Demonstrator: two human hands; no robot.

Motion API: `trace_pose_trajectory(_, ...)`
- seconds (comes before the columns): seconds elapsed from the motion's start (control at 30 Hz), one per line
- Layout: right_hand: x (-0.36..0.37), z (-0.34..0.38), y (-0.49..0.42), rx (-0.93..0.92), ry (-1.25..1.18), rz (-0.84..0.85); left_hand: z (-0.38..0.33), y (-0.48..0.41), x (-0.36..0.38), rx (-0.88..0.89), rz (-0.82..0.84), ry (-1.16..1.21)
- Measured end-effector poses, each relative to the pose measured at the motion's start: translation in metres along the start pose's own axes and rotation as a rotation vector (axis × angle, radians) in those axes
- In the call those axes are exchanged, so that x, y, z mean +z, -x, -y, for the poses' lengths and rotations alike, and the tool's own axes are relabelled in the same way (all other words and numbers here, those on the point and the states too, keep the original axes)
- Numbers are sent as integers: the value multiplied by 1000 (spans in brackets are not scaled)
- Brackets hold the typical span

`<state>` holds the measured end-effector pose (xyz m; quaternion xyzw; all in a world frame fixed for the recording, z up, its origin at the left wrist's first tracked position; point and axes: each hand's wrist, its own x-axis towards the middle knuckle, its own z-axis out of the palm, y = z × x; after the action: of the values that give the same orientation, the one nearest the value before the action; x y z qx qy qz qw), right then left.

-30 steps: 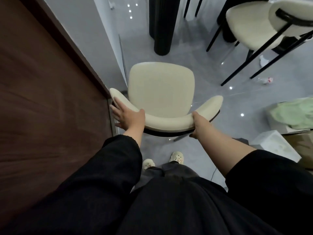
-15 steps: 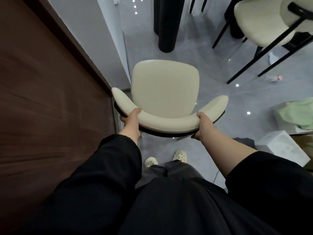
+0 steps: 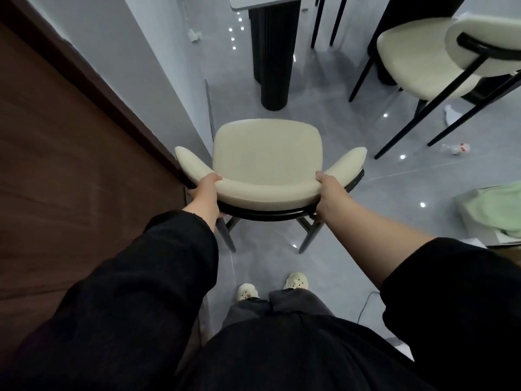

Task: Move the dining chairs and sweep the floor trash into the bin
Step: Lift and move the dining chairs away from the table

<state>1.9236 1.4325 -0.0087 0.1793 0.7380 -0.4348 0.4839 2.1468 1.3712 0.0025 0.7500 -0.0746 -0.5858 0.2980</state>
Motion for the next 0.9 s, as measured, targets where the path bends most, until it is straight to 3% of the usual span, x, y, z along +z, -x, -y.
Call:
trace_pose_trajectory(0.33,16,118,5,13,121,95,-60,12,89,61,-4,-7)
trace_pose_trajectory(0.9,77,293,-38,-27,65,40,-171,-14,244,45,114,12)
